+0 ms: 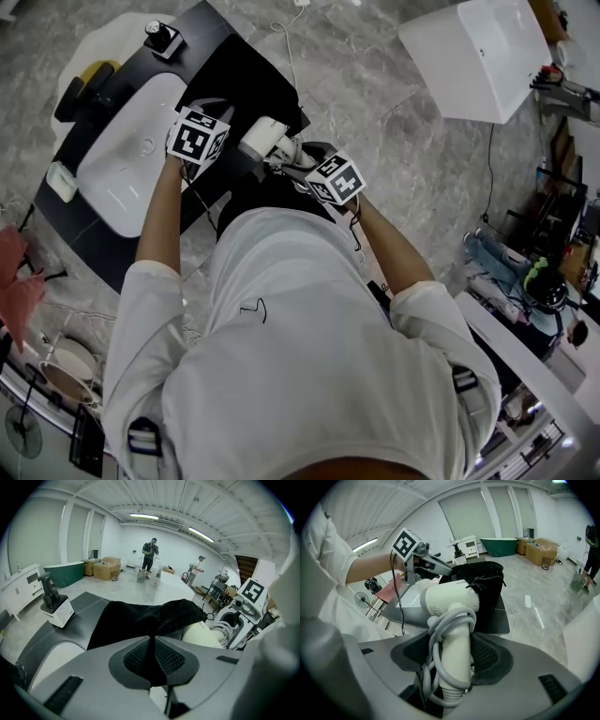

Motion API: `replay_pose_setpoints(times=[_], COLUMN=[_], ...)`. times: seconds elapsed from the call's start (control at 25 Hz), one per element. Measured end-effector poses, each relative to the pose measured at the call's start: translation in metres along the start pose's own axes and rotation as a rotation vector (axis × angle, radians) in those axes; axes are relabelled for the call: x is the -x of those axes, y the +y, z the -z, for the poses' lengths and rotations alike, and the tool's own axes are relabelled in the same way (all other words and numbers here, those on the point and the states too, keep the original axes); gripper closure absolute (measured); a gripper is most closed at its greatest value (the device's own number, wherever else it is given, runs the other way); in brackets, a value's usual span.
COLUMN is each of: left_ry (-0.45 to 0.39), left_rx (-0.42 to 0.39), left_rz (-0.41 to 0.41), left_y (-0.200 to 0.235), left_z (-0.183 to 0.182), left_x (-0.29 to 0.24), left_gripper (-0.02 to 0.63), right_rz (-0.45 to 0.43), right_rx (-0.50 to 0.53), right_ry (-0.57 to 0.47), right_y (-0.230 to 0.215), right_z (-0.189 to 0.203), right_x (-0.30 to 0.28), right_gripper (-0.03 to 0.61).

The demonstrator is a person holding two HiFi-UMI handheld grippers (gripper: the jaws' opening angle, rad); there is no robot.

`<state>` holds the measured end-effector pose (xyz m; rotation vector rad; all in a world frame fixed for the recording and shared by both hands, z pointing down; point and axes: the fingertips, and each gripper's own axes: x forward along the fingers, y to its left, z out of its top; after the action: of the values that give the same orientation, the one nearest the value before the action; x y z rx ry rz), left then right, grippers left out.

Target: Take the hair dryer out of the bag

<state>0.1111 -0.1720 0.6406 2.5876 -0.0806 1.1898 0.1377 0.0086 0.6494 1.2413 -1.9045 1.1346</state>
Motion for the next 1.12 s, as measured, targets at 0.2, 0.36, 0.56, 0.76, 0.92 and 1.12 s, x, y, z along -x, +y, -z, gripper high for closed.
replay_pose_setpoints(times=[0.2, 0.36, 0.56, 0.76, 0.92, 1.12], left_ry=[-0.023, -0.046, -0.066, -0.107, -0.114, -0.1], left_rx=[0.099, 0.157, 0.198, 0.292, 0.336, 0.362], left_rz=[0.004, -0.011, -0.061, -0.119, -0.146, -0.179], left_y=[-0.005, -0.014, -0.031, -0.048, -0.072, -0.1], left_z=[0.007, 0.012, 0.017, 0.023, 0.03, 0.038], left_x=[-0.002, 0.001, 0.006, 0.01, 0.007, 0.001], left_gripper=[0.569, 0.569, 0.569, 0.568, 0.495, 0.434], right_rz=[-0.057, -0.112, -0.13, -0.124, -0.129, -0.137], right_rx=[0.052, 0.044, 0.059, 0.085, 0.059, 0.018], right_ry=[-0.002, -0.035, -0.095, -0.179, -0.242, -0.298], right_y=[0.014, 0.024, 0.024, 0.012, -0.001, -0.014], right_z=[0.008, 0.016, 0.018, 0.004, -0.005, -0.02], right_x=[0.008, 0.023, 0.052, 0.078, 0.093, 0.096], right_gripper=[0.315, 0.316, 0.316, 0.315, 0.314, 0.314])
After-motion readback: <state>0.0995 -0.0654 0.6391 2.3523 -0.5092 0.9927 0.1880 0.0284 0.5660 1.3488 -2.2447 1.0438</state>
